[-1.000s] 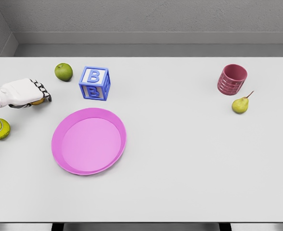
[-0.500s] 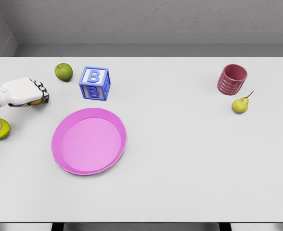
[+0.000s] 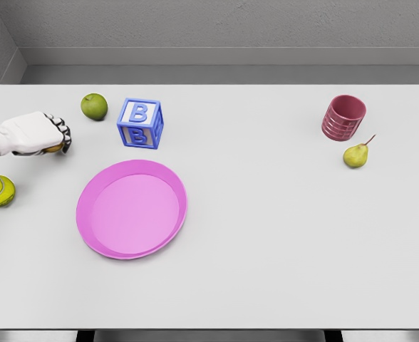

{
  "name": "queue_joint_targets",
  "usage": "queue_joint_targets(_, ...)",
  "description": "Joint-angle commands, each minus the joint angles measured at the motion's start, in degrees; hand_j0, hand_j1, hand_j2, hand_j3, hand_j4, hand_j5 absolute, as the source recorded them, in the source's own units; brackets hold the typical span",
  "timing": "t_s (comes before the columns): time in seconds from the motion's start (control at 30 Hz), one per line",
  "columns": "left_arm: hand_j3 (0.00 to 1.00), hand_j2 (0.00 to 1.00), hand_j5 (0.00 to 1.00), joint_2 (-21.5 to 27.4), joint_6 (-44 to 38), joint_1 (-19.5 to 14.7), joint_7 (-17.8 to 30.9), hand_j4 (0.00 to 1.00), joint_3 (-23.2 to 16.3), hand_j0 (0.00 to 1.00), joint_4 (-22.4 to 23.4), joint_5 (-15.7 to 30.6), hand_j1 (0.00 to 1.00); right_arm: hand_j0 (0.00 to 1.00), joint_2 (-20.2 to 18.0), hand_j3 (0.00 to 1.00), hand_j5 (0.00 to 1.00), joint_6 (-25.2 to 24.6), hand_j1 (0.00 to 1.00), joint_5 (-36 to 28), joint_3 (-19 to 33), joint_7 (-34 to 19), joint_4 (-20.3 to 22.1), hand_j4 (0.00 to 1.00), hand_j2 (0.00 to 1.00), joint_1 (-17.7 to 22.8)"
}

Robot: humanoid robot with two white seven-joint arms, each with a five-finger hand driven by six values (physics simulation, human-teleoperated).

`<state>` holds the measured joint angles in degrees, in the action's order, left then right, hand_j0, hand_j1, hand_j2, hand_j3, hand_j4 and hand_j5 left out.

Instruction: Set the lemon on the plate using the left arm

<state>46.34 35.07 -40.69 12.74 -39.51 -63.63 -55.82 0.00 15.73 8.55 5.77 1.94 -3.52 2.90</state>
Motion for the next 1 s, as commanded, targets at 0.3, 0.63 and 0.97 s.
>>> queue_joint_targets(0.3,0.46,0.46,0.46,1.91,-0.07,0.26,-0.08,0.46,0.57,0.46,-3.52,0.37,0.46,1.00,0.00,1.00,1.00,0.00,1.00,-0.02,0.03,-0.01,0.01,1.00,1.00,0.09)
queue_joint_targets(0.63,0.45,0.45,0.45,2.26,-0.07,0.26,-0.08,0.45,0.66,0.45,-6.16,0.45,0.45,1.00,0.00,1.00,1.00,0.00,1.00,-0.02,0.03,-0.01,0.01,1.00,1.00,0.09)
queue_joint_targets(0.97,0.45,0.45,0.45,2.35,-0.07,0.44,-0.08,0.45,1.80,0.45,-9.23,0.45,0.45,1.00,0.00,1.00,1.00,0.00,1.00,-0.02,0.03,-0.01,0.01,1.00,1.00,0.09)
